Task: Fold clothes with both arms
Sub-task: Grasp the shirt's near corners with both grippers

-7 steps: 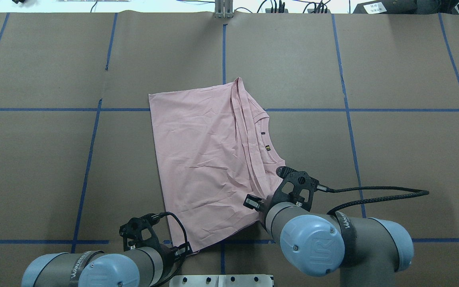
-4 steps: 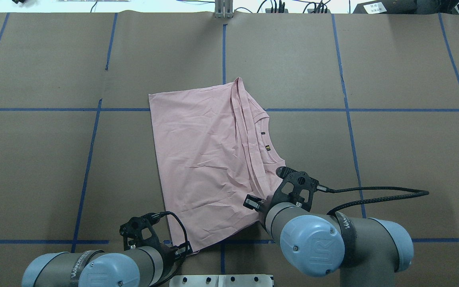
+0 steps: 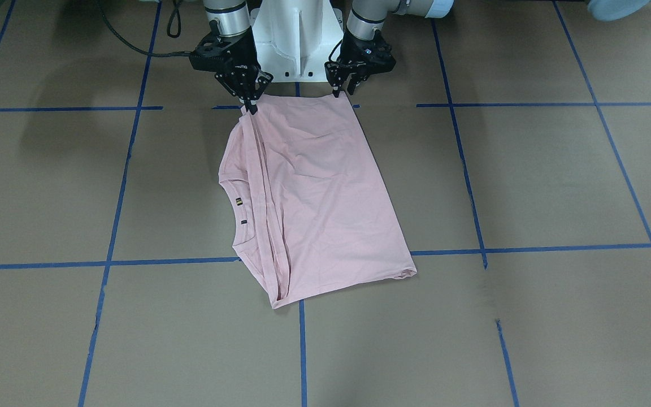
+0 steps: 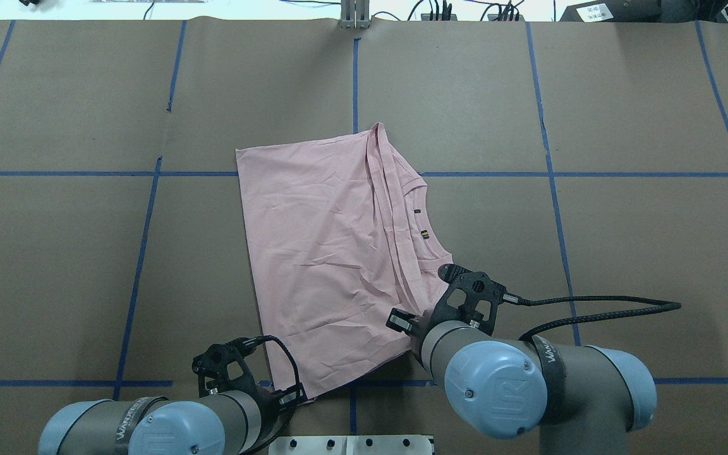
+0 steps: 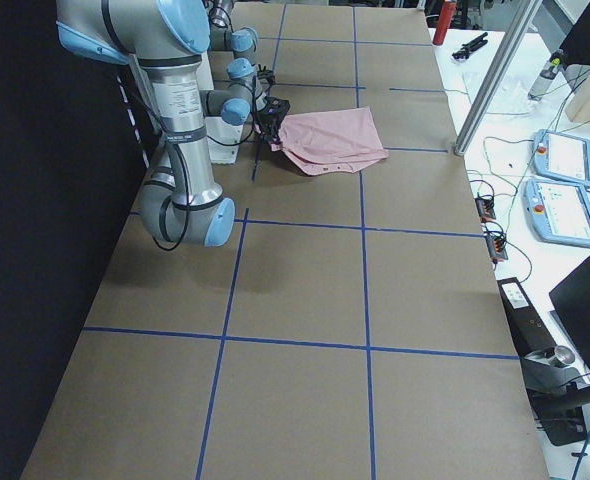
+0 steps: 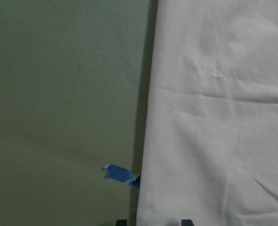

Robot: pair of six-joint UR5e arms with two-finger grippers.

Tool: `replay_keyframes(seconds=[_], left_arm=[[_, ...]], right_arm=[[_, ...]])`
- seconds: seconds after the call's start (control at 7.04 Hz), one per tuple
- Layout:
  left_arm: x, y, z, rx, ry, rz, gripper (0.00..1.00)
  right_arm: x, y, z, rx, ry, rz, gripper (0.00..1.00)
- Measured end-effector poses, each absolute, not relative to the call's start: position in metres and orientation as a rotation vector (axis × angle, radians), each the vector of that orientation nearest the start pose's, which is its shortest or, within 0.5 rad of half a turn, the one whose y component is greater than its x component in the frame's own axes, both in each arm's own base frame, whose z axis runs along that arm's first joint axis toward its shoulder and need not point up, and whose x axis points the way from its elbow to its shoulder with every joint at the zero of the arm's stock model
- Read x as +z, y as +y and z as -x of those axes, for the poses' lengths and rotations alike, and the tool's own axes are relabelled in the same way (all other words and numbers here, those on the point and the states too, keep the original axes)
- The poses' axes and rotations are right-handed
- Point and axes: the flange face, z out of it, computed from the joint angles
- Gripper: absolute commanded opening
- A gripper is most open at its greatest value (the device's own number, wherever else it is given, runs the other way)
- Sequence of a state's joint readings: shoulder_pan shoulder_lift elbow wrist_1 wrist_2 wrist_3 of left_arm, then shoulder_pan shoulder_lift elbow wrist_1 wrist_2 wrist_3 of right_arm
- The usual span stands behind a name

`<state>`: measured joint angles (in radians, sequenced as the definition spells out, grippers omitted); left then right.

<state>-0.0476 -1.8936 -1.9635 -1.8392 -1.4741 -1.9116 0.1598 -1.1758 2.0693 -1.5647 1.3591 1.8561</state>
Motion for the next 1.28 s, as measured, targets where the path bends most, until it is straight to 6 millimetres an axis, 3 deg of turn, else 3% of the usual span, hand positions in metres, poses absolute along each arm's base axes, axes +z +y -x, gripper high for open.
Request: replay_keyframes(seconds=[0.28,0.43,0.57,0.71,0.85,1.14,1.28], left_arm=[[0.2787,-0.1700,-0.5654,-0.404,0.993,0.056,0.21],[0.2787,-0.1700,-0.5659,-0.404,0.993,0.056,0.21],[0.2802,-0.1701,-0.5669,-0.404,0.989,0.056,0.05],[0.2822,-0.1701,-0.5682,-0.404,0.985,0.055,0.00],[0.2828,-0.1702,-0.5685,-0.404,0.983,0.055,0.07],[0.2791,-0.1711,-0.5643,-0.395,0.981,0.049,0.43],[0.2766,-0.1710,-0.5612,-0.380,0.972,0.042,0.44]], right_arm=[[0.2318,-0.2393,0.5161,0.508,-0.917,-0.142,0.00],[0.2319,-0.2393,0.5161,0.508,-0.917,-0.142,0.00],[0.2320,-0.2392,0.5161,0.508,-0.917,-0.142,0.00],[0.2320,-0.2392,0.5161,0.509,-0.917,-0.142,0.00],[0.2319,-0.2393,0.5159,0.509,-0.917,-0.142,0.00],[0.2324,-0.2393,0.5158,0.510,-0.916,-0.143,0.00],[0.2325,-0.2393,0.5158,0.510,-0.916,-0.143,0.00]])
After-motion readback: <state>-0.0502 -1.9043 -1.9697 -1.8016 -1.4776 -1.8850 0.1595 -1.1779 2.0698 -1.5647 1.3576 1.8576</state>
